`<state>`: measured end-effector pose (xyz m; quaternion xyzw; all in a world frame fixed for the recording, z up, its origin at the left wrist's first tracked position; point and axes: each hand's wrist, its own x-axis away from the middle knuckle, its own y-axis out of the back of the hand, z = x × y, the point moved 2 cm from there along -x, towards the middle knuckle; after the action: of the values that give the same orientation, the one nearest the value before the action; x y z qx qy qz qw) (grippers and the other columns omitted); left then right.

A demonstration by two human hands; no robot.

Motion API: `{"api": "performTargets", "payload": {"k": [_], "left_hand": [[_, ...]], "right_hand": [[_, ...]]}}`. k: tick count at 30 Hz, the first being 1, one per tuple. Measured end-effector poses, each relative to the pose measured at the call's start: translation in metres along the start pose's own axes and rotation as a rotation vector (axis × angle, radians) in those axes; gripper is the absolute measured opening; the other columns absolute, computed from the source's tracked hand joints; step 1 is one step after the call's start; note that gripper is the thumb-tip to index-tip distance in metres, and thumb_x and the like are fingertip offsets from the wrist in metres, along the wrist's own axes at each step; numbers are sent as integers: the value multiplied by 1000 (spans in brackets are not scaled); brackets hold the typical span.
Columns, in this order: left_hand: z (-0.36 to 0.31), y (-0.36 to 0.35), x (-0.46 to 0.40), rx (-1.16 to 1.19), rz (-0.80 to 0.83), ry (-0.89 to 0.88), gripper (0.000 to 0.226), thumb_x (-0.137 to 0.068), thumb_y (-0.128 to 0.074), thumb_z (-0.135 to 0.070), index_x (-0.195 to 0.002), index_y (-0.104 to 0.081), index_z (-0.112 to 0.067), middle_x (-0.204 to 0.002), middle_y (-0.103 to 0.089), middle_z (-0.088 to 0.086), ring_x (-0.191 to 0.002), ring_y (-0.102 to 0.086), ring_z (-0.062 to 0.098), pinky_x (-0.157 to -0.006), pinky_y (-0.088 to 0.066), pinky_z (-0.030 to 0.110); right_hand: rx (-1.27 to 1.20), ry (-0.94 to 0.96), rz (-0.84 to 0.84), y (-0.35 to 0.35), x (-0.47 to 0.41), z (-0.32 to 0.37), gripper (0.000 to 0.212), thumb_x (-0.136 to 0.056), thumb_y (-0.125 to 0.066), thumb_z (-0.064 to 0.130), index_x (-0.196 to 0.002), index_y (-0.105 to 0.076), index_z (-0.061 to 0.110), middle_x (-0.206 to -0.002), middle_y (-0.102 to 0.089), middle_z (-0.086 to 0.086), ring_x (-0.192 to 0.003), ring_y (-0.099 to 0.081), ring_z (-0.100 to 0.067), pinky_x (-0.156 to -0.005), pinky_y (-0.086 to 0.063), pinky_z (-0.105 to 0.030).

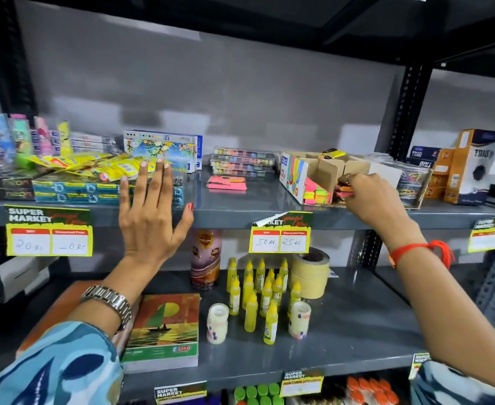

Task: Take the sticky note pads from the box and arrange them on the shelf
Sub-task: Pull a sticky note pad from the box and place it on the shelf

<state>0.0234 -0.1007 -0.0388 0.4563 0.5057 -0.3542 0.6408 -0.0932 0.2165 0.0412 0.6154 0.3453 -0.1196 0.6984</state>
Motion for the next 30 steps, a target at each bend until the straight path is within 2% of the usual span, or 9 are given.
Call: {"api": "performTargets", "payload": {"k": [5, 10, 15, 18, 21, 23, 25, 27, 30], "left_hand": [[1, 1, 1, -1, 19, -7, 66, -97, -27, -46, -144, -39, -1, -149, -41, 17, -140, -31, 35, -118, -7, 47], [1, 1, 1, 8, 3, -8, 66, -99, -24, -47, -143, -42, -1, -148, -43, 17, -139, -33, 35, -118, -8, 46], [1, 0, 3, 7, -23, -10, 65, -99, -24, -47, -142, -44, -2, -146, -45, 17, -137, -34, 35, -117, -11, 47], [2, 0, 3, 3, -29, -8, 64, -99, -25, -47, -143, -43, -3, -146, -45, 16, -138, -34, 34, -117, -12, 47], [2, -1, 4, -3, -42, -12, 63, -100, -26, -47, -143, -43, -4, -147, -44, 15, -139, -33, 33, -117, -14, 48], [2, -2, 5, 5, -59, -11, 63, -100, -26, -47, -143, -44, -4, -147, -44, 14, -139, -33, 32, -117, -15, 49], [2, -1, 5, 13, -69, -8, 63, -100, -26, -47, -142, -45, -5, -146, -45, 13, -139, -34, 32, -116, -17, 49], [2, -2, 5, 12, -68, -7, 63, -100, -26, -47, -142, -45, -4, -146, -45, 13, -139, -34, 32, -117, -16, 49], [2, -3, 5, 1, -63, -11, 64, -100, -25, -48, -142, -45, -4, -146, -45, 14, -138, -34, 32, -117, -16, 49]], "right_hand": [[-26, 19, -87, 10, 1, -6, 37, -78, -60, -1, -110, -69, 15, -107, -68, -22, -99, -62, -42, -79, -53, -43], [-57, 16, -178, 13, -1, -9, 32, -75, -57, 0, -102, -71, 9, -98, -70, -23, -88, -62, -43, -71, -56, -43], [-163, -97, -394, 16, -6, -10, 29, -84, -54, 3, -109, -66, 3, -95, -68, -31, -85, -61, -49, -71, -53, -48], [-205, -94, -599, 21, -8, 0, 28, -89, -50, 7, -113, -65, 4, -96, -71, -28, -84, -64, -45, -71, -52, -45], [-230, 37, -847, 25, -6, 25, 26, -89, -53, 8, -111, -67, 5, -95, -74, -20, -79, -68, -38, -67, -53, -38], [-245, 199, -935, 26, -5, 48, 25, -87, -57, 4, -109, -68, 6, -94, -76, -15, -77, -70, -33, -68, -53, -35], [-265, 333, -900, 22, -5, 73, 26, -87, -57, 3, -110, -69, 7, -96, -76, -11, -80, -71, -29, -71, -56, -35], [-257, 400, -776, 14, -6, 96, 27, -85, -58, 3, -109, -69, 7, -95, -76, -11, -81, -71, -29, -68, -59, -35], [-129, 386, -516, 1, -6, 121, 24, -72, -70, -3, -94, -72, 5, -78, -75, -15, -65, -71, -32, -50, -55, -32]]}}
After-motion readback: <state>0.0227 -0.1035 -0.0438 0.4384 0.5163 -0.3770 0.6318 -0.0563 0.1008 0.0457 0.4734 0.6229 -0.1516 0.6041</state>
